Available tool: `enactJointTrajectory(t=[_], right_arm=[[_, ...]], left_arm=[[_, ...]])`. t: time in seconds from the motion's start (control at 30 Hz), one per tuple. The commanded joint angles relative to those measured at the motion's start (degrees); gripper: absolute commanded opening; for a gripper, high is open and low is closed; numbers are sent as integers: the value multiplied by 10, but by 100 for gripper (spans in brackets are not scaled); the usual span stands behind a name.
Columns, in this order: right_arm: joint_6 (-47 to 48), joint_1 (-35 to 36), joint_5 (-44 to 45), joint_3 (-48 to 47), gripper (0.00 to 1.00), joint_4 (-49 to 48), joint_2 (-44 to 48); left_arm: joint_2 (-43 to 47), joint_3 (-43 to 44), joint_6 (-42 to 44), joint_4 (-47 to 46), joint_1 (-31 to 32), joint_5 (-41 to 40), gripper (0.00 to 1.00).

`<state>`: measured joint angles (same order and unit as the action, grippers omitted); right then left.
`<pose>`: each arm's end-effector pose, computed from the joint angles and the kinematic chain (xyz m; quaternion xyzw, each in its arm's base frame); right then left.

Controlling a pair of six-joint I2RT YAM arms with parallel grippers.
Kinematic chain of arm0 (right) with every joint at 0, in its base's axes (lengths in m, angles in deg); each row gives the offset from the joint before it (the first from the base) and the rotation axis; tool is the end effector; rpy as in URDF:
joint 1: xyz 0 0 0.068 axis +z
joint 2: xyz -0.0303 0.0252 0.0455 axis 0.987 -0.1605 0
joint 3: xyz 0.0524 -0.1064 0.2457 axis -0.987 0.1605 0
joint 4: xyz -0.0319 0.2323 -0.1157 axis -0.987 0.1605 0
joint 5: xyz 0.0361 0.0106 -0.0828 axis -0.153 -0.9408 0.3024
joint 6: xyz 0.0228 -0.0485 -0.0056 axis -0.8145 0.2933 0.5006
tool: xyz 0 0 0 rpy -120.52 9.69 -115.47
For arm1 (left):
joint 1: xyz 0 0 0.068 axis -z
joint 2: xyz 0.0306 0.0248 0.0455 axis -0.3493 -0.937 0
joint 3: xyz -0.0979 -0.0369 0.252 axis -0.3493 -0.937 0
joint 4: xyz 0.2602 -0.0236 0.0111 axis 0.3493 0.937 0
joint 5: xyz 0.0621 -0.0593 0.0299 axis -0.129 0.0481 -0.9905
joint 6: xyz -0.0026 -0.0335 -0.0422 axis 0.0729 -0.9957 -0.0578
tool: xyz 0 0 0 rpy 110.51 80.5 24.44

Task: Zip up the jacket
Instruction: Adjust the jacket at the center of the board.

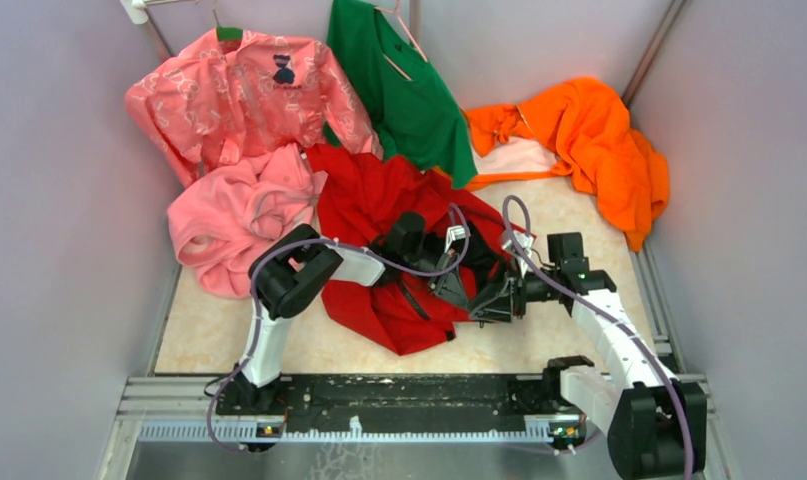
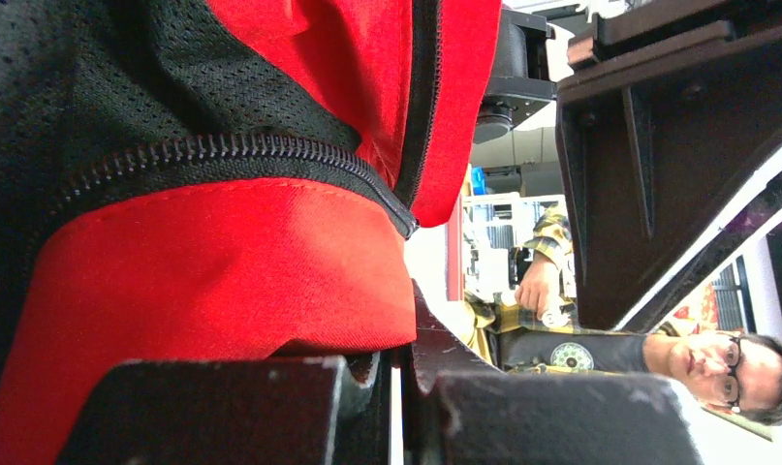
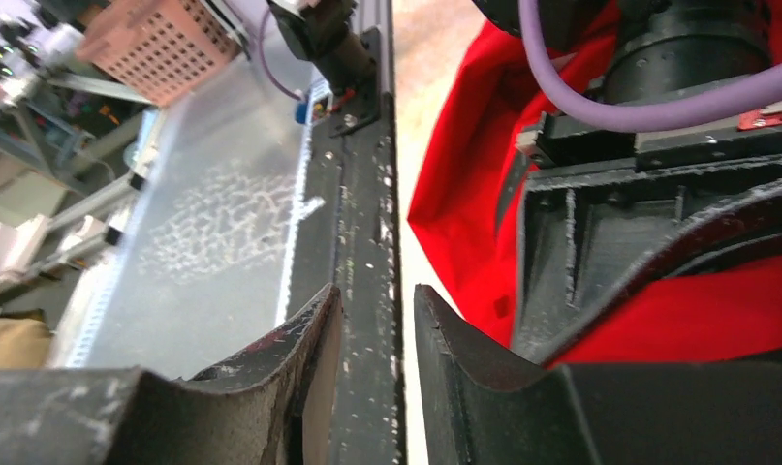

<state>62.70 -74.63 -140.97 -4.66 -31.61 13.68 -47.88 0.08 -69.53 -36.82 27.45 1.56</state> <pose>0.1546 0.0521 0.2238 -0.4042 0.6250 0.5741 0.3411 0.2540 -0.3297 0.1331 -0.2865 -0.6942 0.6592 0.0382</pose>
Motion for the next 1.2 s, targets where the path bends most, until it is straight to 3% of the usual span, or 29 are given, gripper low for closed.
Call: enactJointTrajectory(t=[0.0,0.13,0.2,0.3,0.43,0.5,0.57,0.7,0.77,0.83,0.93,1.17], right_arm=[[-69,-9,-81,0,35,-30,8],[-85,-8,-58,-41,35,8,-14],[-177,-9,37,-63,36,-43,-23],[-239,-40,45,-56,36,-113,-27],[-183,-48,44,-96,36,-66,-38],[-153,-54,99,-137,36,-21,-40],[-169,-93,146,-164,36,-11,-47],[-258,-234,122,-149,43,-101,-59],[-189,-257,167,-158,55,-69,-59],[-188,-257,236,-151,70,-91,-55],[-178,-243,264,-152,81,-97,-64],[-178,-127,427,-170,82,-90,-119]], left_arm=[[-17,-3,-9,-36,3,-1,0],[-17,-6,-9,-37,3,-1,0],[-14,-9,-10,-39,3,-6,0],[-13,-11,-14,-41,-1,-21,0],[-13,-12,-21,-46,-11,-43,0],[-14,-10,-23,-48,-13,-44,0],[-16,-10,-25,-51,-13,-43,0],[-12,-21,-29,-63,-12,-40,0],[-10,-26,-29,-64,-12,-37,0],[-9,-28,-27,-63,-12,-36,0],[-8,-29,-24,-61,-10,-34,0],[-3,-35,-19,-61,-4,-40,0]])
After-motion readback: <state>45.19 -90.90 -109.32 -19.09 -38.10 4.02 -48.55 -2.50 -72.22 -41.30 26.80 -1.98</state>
